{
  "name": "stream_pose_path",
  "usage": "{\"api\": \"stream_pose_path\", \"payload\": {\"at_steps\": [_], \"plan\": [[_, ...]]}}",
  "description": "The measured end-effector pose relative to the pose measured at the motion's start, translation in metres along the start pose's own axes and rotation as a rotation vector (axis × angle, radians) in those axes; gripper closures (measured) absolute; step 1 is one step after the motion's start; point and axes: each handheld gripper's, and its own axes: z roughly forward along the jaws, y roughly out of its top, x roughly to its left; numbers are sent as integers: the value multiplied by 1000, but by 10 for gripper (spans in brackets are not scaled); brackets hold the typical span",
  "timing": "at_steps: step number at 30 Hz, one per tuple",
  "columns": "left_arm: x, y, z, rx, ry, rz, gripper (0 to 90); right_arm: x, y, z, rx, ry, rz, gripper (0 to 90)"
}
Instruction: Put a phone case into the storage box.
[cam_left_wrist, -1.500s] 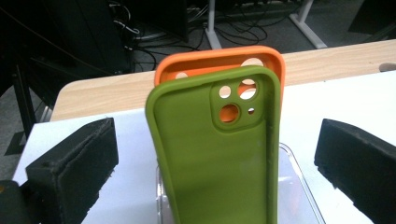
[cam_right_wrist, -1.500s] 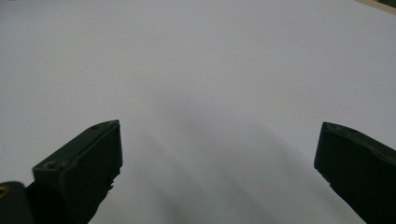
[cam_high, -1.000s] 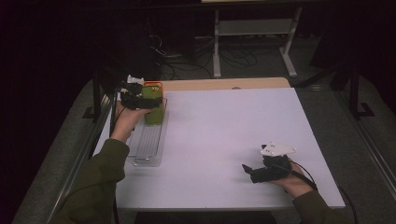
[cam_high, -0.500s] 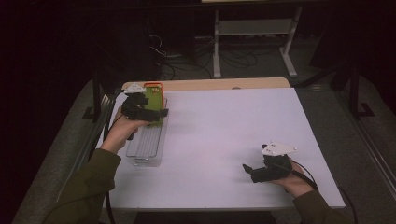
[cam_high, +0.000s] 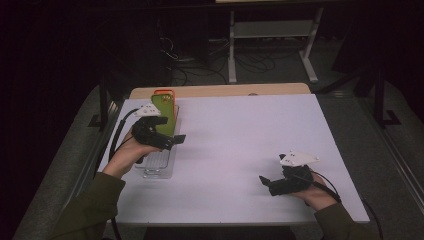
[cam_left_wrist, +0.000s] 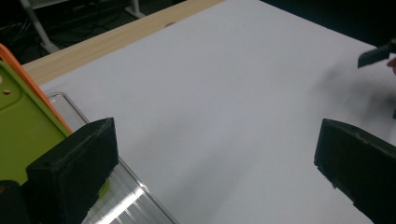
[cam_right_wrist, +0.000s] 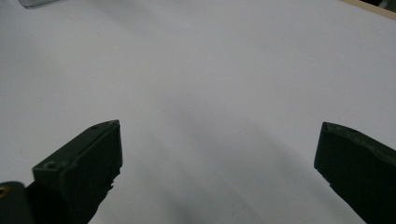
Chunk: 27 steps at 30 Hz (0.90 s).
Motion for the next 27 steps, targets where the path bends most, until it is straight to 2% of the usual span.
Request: {"api": "stream_pose_path", "payload": {"at_steps": [3, 4, 7, 9, 14, 16, 20, 22, 24, 27], "plan": [[-6, -5, 0, 5, -13, 14, 0, -1, 1, -1, -2, -2, -24, 4], [-8, -8, 0, 5, -18, 8, 0, -2, 1, -2, -2, -4, -29, 4], [-12, -14, 1, 9, -29, 18, 0, 0, 3, -4, -13, 13, -5, 4], [-16, -19, 1, 12, -38, 23, 0, -3, 4, -6, -14, 13, -33, 4], [-23, -31, 3, 12, -48, 29, 0, -2, 7, -9, -14, 27, -46, 4], [-24, -36, 3, 10, -53, 35, 0, -4, 8, -9, -11, 28, -67, 4], [-25, -43, 2, -4, -52, 30, 0, -4, 11, -11, -15, 37, -59, 4], [-26, -46, 0, -9, -53, 31, 0, -5, 12, -11, -15, 37, -76, 4], [-26, -51, -2, -30, -54, 32, 0, -4, 14, -12, -16, 41, -76, 4], [-27, -58, -5, -33, -44, 28, 0, -3, 15, -12, -20, 48, -80, 4]]}}
